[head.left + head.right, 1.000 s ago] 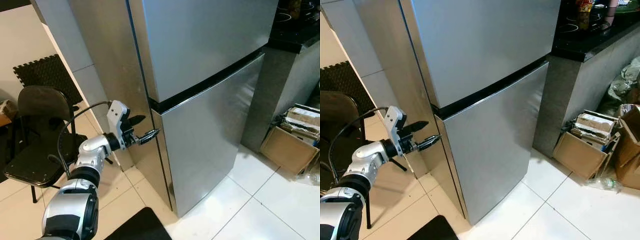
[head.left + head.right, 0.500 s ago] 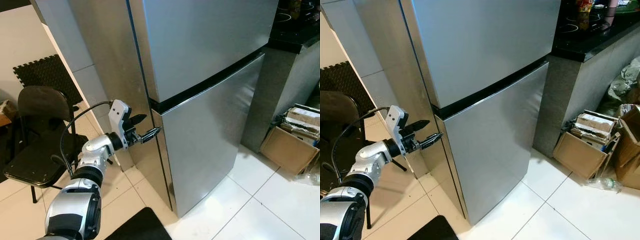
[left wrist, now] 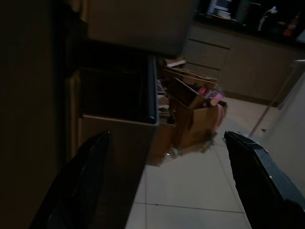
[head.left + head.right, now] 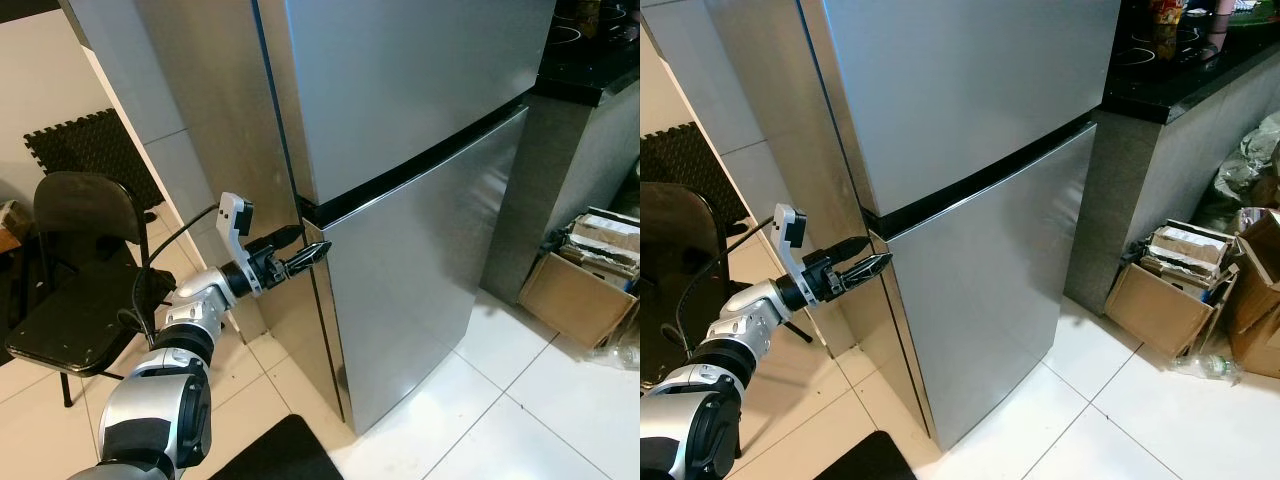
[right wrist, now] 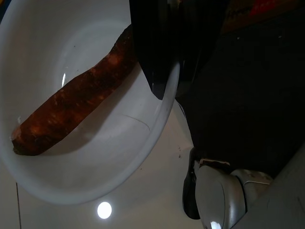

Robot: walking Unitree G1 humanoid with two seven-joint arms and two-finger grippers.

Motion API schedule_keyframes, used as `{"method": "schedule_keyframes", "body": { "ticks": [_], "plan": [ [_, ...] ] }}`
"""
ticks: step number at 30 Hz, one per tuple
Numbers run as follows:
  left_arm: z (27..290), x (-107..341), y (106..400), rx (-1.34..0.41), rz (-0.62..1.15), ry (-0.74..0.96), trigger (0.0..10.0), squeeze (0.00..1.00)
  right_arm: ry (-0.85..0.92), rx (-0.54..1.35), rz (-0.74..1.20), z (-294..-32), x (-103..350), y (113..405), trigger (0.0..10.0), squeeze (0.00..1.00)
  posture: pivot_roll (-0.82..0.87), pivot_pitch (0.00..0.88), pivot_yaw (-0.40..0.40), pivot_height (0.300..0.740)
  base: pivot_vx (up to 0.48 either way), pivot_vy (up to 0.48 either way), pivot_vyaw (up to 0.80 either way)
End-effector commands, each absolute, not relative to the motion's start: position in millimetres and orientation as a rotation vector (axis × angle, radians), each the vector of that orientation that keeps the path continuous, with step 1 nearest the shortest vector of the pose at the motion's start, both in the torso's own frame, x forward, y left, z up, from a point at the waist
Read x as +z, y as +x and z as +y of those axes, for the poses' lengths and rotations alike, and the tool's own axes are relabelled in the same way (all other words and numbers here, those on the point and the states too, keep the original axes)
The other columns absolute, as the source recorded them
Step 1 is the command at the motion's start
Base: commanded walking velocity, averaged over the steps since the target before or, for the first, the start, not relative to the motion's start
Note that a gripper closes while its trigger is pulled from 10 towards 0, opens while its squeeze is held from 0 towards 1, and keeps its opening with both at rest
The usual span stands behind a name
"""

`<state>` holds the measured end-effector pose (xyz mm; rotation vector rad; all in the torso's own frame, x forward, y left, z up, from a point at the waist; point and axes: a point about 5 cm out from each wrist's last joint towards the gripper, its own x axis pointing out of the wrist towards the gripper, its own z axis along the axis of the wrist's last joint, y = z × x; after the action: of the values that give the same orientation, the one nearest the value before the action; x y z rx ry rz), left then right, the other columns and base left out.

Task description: Restocking fridge

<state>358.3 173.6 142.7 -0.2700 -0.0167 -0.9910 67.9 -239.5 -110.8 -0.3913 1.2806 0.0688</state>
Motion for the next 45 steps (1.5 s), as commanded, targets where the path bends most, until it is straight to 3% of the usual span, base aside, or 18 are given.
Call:
{"method": "schedule_keyframes", "body": {
  "ticks": [1, 10, 22, 45],
  "plan": [
    [183, 138, 355, -0.974, 0.005, -0.279, 10.0, 0.0, -0.385, 0.071, 1.269, -238, -111, 69, 10.0, 0.0, -0.12, 0.0, 0.08, 0.74, 0.0, 0.0, 0.0],
    [190, 138, 360, -0.775, -0.054, -0.223, 10.0, 0.0, -0.383, 0.077, 1.264, -235, -111, 70, 10.0, 0.0, -0.12, 0.0, 0.078, 0.74, 0.0, 0.0, 0.0],
    [171, 129, 357, -0.847, -0.025, -0.183, 10.0, 0.0, -0.382, 0.081, 1.278, -235, -113, 58, 10.0, 0.0, -0.13, 0.0, 0.087, 0.74, 0.0, 0.0, 0.0],
    [163, 137, 368, -0.778, -0.006, -0.032, 10.0, 0.0, -0.384, 0.088, 1.274, -236, -113, 47, 10.0, 0.0, -0.15, 0.023, 0.087, 0.74, 0.0, 0.0, 0.0]
  ]
}}
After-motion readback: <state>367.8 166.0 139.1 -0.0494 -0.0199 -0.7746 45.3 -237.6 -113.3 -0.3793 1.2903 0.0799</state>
